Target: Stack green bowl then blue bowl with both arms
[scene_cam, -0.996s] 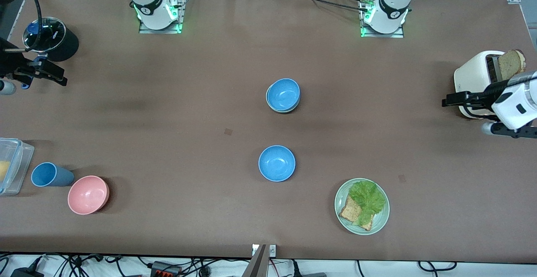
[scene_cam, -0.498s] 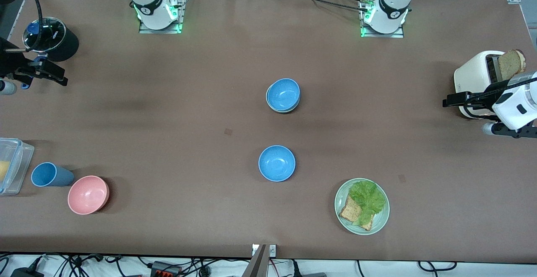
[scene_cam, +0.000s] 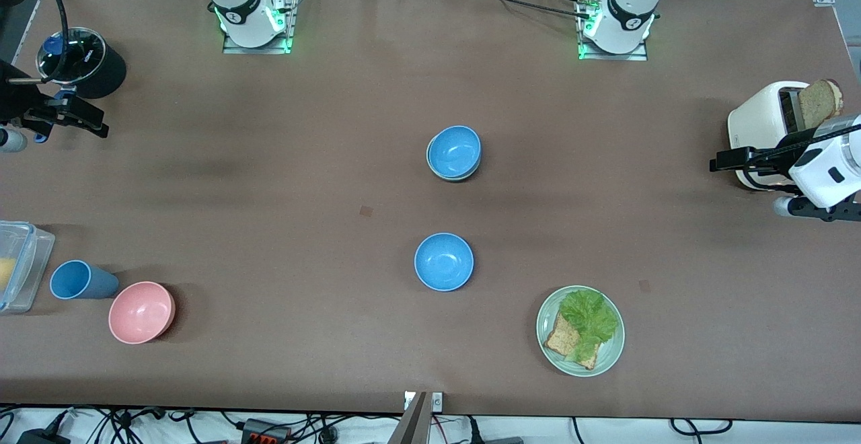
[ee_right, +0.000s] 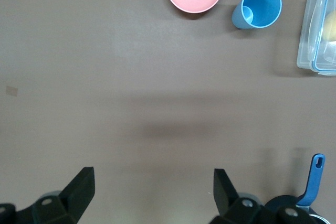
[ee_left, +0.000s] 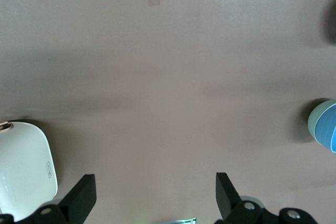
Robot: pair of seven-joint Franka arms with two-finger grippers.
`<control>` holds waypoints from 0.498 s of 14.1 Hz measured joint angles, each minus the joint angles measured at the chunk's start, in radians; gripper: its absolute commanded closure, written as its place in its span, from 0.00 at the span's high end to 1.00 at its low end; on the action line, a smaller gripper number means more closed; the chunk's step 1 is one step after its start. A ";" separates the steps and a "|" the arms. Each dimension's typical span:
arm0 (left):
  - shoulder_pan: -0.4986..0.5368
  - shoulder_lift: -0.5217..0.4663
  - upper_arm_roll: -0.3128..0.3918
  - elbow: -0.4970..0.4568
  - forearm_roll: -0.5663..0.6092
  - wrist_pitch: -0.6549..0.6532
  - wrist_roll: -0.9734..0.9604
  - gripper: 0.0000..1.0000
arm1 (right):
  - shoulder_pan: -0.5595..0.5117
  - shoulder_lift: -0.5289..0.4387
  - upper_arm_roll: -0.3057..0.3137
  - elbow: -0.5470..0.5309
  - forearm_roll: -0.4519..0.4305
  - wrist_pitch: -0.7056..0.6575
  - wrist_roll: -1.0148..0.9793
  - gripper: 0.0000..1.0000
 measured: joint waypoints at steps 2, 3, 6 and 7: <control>0.000 0.003 0.000 -0.001 0.000 0.000 0.000 1.00 | 0.000 0.000 0.000 0.000 0.000 0.000 0.000 1.00; 0.000 0.003 0.000 -0.001 0.000 0.000 0.000 1.00 | 0.000 0.000 0.000 0.000 0.000 0.000 0.000 1.00; 0.000 0.003 0.000 -0.001 0.000 0.000 0.000 1.00 | 0.000 0.000 0.000 0.000 0.000 0.000 0.000 1.00; -0.010 0.000 0.012 0.000 -0.001 0.000 -0.001 1.00 | 0.000 0.000 0.000 0.000 0.000 0.000 0.000 1.00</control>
